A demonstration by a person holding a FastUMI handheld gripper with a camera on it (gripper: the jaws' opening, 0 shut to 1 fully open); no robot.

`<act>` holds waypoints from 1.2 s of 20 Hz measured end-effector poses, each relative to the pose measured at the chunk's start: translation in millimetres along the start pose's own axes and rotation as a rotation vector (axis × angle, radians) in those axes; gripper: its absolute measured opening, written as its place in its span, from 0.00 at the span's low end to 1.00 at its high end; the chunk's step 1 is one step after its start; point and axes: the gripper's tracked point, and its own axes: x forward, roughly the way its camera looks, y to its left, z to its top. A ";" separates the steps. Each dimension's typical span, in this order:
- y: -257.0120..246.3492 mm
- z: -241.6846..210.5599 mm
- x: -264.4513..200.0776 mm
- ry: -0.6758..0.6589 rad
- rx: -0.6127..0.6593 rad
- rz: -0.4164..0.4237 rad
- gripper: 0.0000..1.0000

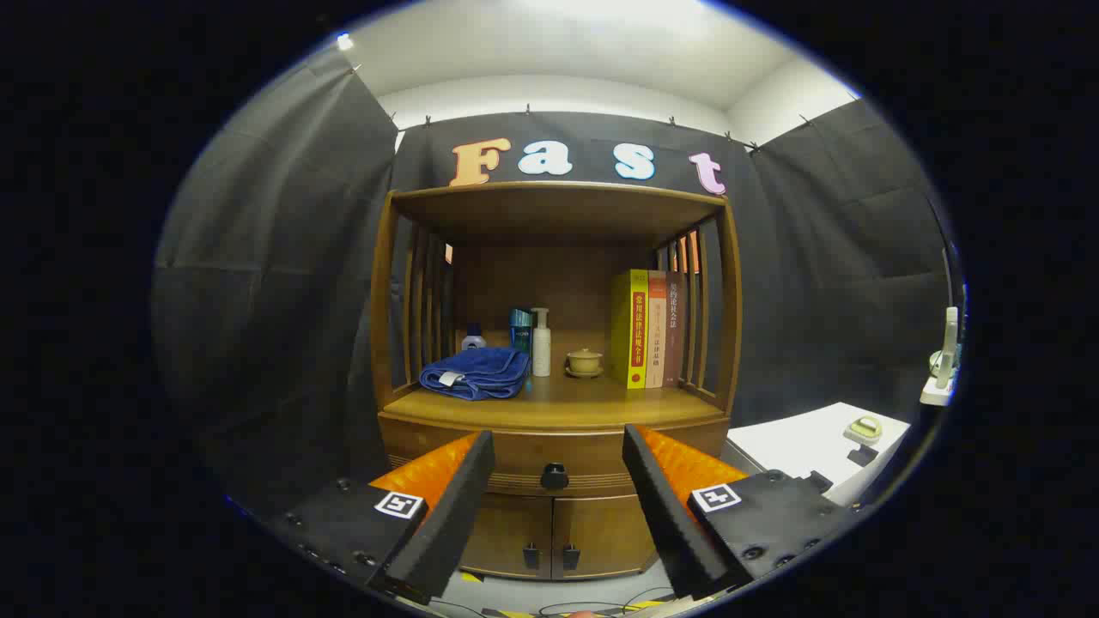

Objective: Pull open the drawer, take out the items inside it, and place them on the countertop above the cabinet.

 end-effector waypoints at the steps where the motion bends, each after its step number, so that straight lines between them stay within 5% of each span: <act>1: 1.6 -0.3 2.3 -0.003 -0.003 0.003 0.98; 24: -7.7 -5.0 2.2 -0.015 0.015 -0.009 0.98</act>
